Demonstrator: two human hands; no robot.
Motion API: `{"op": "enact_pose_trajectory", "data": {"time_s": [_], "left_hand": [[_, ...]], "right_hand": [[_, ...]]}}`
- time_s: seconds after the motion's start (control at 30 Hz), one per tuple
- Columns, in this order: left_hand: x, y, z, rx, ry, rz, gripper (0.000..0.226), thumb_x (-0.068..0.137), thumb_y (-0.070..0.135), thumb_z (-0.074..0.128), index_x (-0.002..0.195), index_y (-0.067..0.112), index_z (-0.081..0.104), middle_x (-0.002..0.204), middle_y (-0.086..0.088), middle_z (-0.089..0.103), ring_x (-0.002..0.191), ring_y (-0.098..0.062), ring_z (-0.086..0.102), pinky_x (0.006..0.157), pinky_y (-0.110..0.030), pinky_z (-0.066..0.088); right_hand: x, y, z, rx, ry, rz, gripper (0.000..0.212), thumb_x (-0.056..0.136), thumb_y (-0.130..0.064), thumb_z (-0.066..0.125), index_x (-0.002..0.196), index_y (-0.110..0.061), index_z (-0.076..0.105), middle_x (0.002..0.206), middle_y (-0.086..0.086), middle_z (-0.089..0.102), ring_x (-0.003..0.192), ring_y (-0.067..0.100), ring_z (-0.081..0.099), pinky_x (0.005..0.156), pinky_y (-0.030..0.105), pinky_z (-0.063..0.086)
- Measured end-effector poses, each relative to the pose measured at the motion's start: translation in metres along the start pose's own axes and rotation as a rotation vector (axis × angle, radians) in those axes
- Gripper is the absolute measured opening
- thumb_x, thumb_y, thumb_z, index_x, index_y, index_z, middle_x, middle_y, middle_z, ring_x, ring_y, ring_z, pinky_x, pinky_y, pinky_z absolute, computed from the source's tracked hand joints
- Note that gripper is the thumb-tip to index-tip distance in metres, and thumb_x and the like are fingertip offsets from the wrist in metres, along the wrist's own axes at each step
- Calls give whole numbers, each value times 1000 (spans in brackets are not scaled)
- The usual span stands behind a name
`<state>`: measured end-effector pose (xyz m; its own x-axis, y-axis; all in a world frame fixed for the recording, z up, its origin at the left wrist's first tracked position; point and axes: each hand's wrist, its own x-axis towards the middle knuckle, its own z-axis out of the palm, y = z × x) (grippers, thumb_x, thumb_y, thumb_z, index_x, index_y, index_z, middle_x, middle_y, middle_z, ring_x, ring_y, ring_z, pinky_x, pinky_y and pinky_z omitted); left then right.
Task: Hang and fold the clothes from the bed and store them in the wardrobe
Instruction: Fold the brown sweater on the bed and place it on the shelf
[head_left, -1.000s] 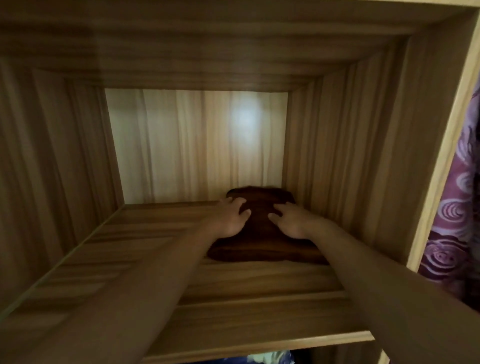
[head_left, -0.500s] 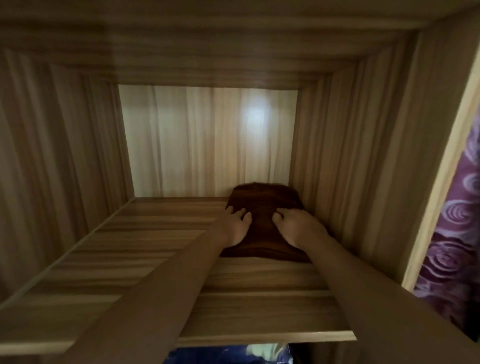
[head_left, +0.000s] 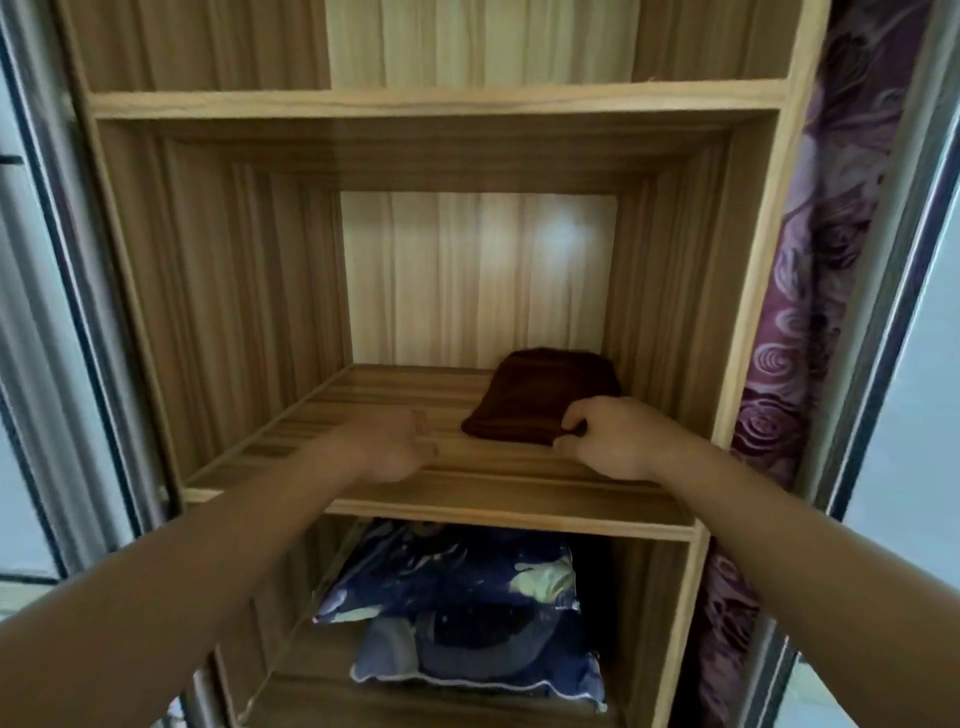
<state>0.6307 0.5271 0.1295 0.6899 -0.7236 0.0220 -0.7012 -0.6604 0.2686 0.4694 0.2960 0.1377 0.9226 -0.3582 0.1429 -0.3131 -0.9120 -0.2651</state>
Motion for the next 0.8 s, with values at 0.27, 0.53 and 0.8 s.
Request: {"op": "enact_pose_trajectory", "data": {"time_s": [0.27, 0.53, 0.8], "left_hand": [[-92, -24, 40, 21, 20, 37, 25, 92, 43, 62, 105, 22, 67, 110, 2, 65, 102, -18, 60, 92, -32, 49], [-104, -14, 129, 42, -85, 29, 25, 90, 54, 59, 102, 34, 55, 86, 14, 58, 79, -5, 55, 64, -26, 42], [-108, 47, 219, 75, -218, 128, 27, 86, 60, 54, 99, 37, 53, 115, 10, 61, 107, -19, 57, 87, -33, 40]], "right_hand": [[-88, -10, 38, 6, -8, -48, 27, 93, -46, 62, 103, -22, 67, 94, -4, 63, 89, 16, 60, 76, 29, 50], [-156, 34, 96, -3, -109, 111, 25, 90, -48, 60, 109, -32, 60, 92, -9, 61, 91, 17, 59, 82, 32, 49], [-247, 88, 141, 24, -177, 359, 41, 87, -58, 57, 121, -35, 60, 113, -2, 65, 92, 18, 55, 79, 31, 45]]}}
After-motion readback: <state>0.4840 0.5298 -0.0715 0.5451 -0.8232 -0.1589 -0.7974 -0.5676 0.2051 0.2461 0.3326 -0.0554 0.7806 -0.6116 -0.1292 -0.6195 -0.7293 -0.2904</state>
